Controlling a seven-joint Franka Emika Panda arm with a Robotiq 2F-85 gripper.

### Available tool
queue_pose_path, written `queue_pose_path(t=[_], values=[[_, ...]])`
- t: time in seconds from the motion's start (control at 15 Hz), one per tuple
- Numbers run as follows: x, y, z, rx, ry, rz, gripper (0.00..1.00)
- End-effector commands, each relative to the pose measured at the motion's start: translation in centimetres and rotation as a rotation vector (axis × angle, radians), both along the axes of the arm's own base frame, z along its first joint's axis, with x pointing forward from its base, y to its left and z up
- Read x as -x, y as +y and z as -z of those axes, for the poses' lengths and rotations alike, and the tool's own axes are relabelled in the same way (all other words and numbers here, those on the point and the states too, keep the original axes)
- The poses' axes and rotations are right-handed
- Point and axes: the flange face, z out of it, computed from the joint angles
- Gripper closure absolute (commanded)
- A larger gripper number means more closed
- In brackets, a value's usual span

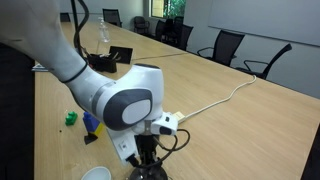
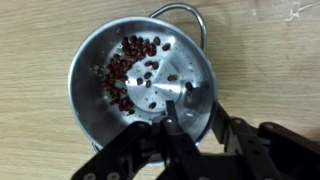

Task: Move the pot to the left

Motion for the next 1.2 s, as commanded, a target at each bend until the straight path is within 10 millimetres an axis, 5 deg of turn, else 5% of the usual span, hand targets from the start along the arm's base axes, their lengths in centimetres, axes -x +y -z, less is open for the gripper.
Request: queue_pose_path(t=[0.0,0.13,0.73,1.13], values=[[0.3,-0.6,-0.9,0.083,-0.026,0.050,0.90],[0.3,-0.8,-1.2,0.112,-0.024,0.088,0.99],[-0.1,-0.5,-3.3,0.140,-0.046,0.120,0.99],[-1.6,4.5,-5.4,0.077,-0.061,-0.092,0.99]])
